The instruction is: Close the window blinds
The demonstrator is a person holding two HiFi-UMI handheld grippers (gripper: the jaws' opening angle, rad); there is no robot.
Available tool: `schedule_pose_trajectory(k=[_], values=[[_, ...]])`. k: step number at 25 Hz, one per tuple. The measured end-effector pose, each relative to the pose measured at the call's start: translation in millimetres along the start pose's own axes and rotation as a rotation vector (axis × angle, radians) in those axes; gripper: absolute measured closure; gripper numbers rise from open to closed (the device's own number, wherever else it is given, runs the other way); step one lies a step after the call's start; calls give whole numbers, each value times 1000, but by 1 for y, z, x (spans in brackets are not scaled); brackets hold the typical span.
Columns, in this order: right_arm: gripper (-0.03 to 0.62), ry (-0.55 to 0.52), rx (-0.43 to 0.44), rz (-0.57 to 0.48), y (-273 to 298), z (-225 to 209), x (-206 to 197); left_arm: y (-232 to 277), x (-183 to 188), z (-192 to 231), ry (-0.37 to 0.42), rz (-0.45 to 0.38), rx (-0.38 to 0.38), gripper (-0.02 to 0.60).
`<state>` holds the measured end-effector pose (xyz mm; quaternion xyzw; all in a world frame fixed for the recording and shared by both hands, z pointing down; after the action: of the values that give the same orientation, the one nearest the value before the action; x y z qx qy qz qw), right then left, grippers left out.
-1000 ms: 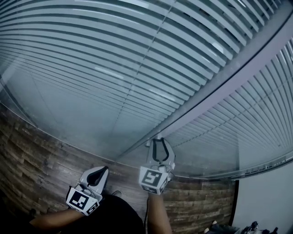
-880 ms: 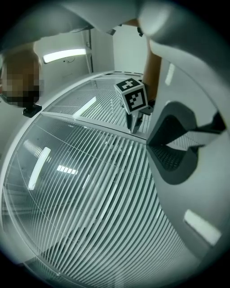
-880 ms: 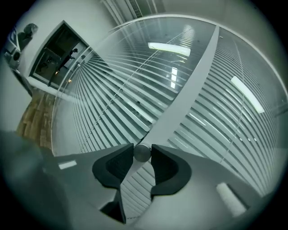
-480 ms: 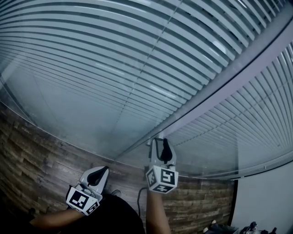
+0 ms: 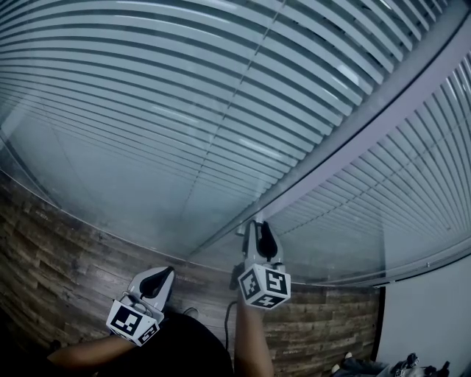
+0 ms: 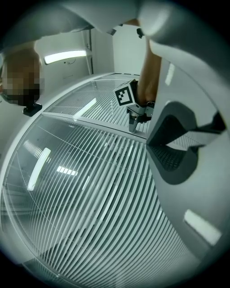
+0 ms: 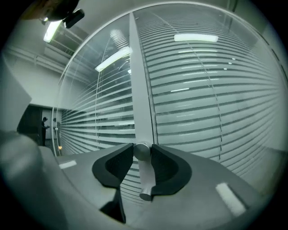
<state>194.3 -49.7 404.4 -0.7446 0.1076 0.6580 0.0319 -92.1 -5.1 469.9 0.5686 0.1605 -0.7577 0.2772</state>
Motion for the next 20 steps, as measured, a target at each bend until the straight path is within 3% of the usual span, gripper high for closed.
schedule_pose_trajectory(k=[5, 11, 18, 20], values=[[467, -264, -30, 123, 4, 0, 8, 6, 5, -1, 5, 2, 0, 583], [467, -506, -26, 246, 6, 13, 10, 2, 7, 5, 13, -7, -1, 583], [465, -689, -45, 348, 9, 11, 14, 9, 12, -1, 28, -12, -23, 583], [462, -642, -38, 319, 8, 11, 12, 9, 11, 0, 37, -18, -30, 583]])
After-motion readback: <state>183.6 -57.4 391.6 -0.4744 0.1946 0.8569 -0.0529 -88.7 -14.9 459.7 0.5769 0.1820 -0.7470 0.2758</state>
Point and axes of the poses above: the fingertips, and each gripper's own axes: y forward along the fingers, z to its left, x out of its top, the point moved 10 cm from there along -y, backward along the fingers, and after that the axes turned 14 degrees about x, right-handed, at the moved point
